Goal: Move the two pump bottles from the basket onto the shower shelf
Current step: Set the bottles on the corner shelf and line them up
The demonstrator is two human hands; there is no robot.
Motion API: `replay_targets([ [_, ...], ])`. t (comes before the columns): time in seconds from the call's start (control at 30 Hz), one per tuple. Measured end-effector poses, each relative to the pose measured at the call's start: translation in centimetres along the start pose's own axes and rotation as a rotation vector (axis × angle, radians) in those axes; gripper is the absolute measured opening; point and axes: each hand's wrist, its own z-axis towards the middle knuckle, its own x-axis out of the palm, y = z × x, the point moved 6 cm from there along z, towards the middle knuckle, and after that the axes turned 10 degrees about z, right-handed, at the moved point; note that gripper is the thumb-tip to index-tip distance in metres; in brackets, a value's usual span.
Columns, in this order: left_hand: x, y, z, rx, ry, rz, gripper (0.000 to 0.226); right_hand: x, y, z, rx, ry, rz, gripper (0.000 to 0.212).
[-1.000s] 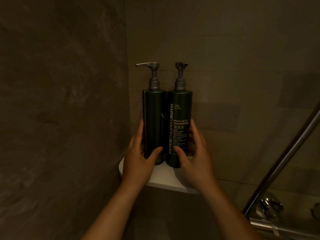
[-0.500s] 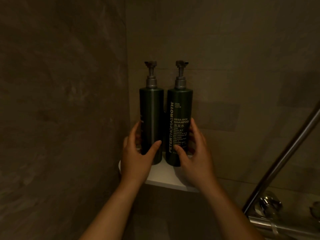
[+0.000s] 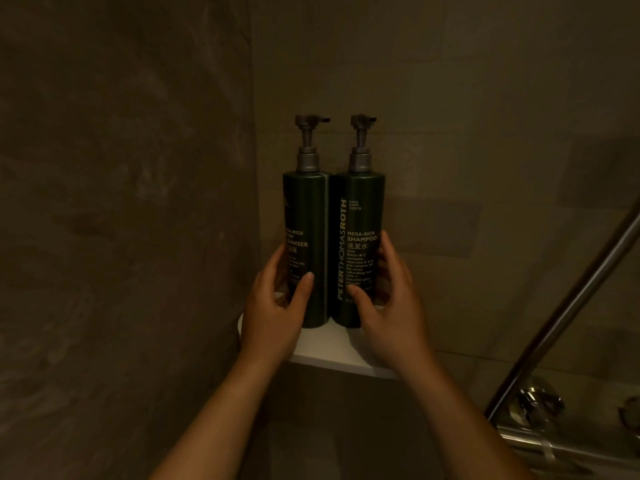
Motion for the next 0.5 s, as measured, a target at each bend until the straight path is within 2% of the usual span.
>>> replay_targets([
  [0.1, 0.1, -0.1, 0.1, 0.002, 0.024, -0.051, 0.054, 0.0, 0.0, 0.0, 0.003, -0.003, -0.004, 0.082],
  [0.23, -0.1, -0.2, 0.3, 0.010, -0.032, 0.044, 0.063, 0.0, 0.0, 0.0, 0.000, -0.006, -0.015, 0.082],
  [0.33, 0.0, 0.6, 0.7, -0.029, 0.030, -0.027, 0.068, 0.1, 0.0, -0.1, -0.001, -0.007, -0.028, 0.082],
  [0.5, 0.4, 0.7, 0.9, -0.023, 0.096, -0.123, 0.057, 0.2, 0.2, 0.0, 0.008, 0.003, -0.027, 0.083],
])
